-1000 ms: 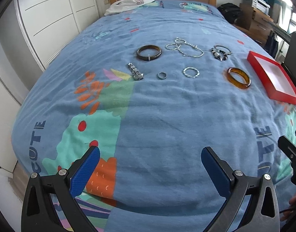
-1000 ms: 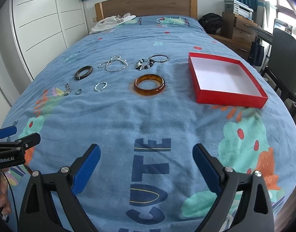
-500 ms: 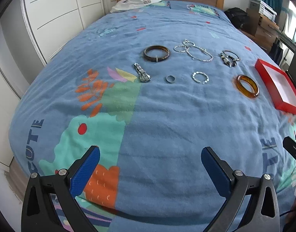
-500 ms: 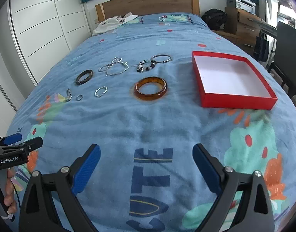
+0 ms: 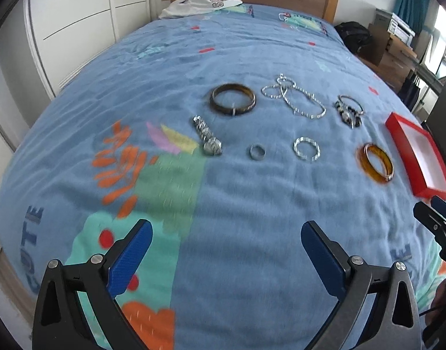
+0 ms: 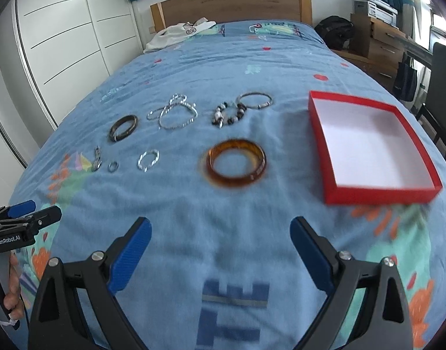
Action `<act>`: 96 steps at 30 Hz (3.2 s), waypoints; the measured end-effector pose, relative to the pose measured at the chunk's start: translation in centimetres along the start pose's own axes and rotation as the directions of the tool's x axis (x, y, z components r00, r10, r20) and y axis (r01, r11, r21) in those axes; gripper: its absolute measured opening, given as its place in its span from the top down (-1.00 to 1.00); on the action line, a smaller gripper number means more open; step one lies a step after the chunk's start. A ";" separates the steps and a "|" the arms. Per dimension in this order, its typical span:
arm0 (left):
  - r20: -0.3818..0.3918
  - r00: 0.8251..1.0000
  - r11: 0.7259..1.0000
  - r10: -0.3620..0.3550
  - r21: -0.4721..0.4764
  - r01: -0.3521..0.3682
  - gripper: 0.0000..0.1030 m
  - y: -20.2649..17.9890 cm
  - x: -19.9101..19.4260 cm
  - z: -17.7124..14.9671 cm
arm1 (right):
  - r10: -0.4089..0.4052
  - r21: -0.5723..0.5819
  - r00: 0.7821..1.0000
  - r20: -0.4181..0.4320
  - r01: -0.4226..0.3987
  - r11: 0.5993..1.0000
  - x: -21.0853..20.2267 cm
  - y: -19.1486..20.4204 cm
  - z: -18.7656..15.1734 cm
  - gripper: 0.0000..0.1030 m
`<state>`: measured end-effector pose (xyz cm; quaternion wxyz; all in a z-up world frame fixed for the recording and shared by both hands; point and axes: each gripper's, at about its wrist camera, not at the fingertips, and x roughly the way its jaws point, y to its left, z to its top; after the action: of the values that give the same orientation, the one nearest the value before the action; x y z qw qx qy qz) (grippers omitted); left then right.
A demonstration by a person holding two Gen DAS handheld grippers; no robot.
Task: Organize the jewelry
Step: 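Close the right tool on the amber bangle while the left tool grasps the silver ring, then carry both items into the red box and open both tools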
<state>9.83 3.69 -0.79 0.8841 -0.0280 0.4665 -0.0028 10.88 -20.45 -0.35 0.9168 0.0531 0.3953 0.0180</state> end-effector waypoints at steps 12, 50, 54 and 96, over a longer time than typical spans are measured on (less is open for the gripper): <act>-0.026 0.993 0.993 -0.111 0.043 0.112 -0.51 -1.0 4.9 4.8 | -0.021 -0.013 1.000 -0.002 0.021 1.000 5.1 -0.7 4.0 -0.88; -0.082 0.994 0.992 -0.070 0.100 0.078 0.53 -2.9 11.0 5.3 | -0.006 -0.030 0.993 -0.117 0.003 1.000 12.7 -1.6 5.0 -0.83; -0.081 0.995 0.992 -0.066 0.102 0.074 0.62 -3.3 10.9 5.3 | -0.022 -0.034 0.993 -0.115 0.018 0.999 12.6 -1.7 4.9 -0.58; -0.051 0.936 0.886 -0.349 0.308 0.348 0.62 -23.4 2.2 11.5 | -0.188 0.045 0.980 0.060 0.186 0.982 -2.6 -18.2 9.2 -0.49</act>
<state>21.01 -19.19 5.10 0.8638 0.0287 0.4448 -0.2350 15.58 -39.47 5.79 0.9255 0.0340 0.3692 -0.0777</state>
